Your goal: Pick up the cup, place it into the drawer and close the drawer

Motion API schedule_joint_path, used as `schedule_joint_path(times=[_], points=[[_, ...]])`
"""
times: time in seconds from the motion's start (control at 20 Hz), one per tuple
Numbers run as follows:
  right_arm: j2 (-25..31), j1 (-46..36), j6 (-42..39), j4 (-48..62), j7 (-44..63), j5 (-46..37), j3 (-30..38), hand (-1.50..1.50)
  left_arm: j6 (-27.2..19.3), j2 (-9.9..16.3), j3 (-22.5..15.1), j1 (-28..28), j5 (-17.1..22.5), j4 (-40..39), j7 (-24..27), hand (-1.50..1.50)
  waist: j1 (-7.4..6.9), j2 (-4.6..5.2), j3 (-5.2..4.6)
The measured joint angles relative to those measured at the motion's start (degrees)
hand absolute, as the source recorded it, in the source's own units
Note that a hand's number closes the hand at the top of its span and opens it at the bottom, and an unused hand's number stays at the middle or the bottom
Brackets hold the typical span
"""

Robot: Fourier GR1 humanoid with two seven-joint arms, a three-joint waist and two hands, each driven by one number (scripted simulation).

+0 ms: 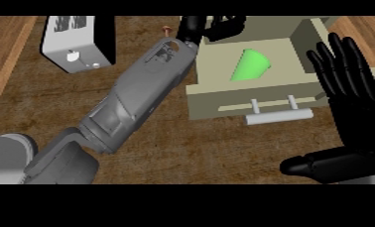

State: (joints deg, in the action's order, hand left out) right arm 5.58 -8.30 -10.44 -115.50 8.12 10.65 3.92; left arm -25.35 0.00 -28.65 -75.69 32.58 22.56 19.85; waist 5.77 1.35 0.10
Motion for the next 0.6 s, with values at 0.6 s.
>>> schedule_joint_path(times=[0.6], points=[[-0.2, -1.2, -0.9, 0.4, -0.4, 3.1, 0.8, -1.5, -1.0, 0.0, -3.9, 0.5, 5.3, 1.2, 1.5, -1.5, 0.61, 0.15, -0.02]])
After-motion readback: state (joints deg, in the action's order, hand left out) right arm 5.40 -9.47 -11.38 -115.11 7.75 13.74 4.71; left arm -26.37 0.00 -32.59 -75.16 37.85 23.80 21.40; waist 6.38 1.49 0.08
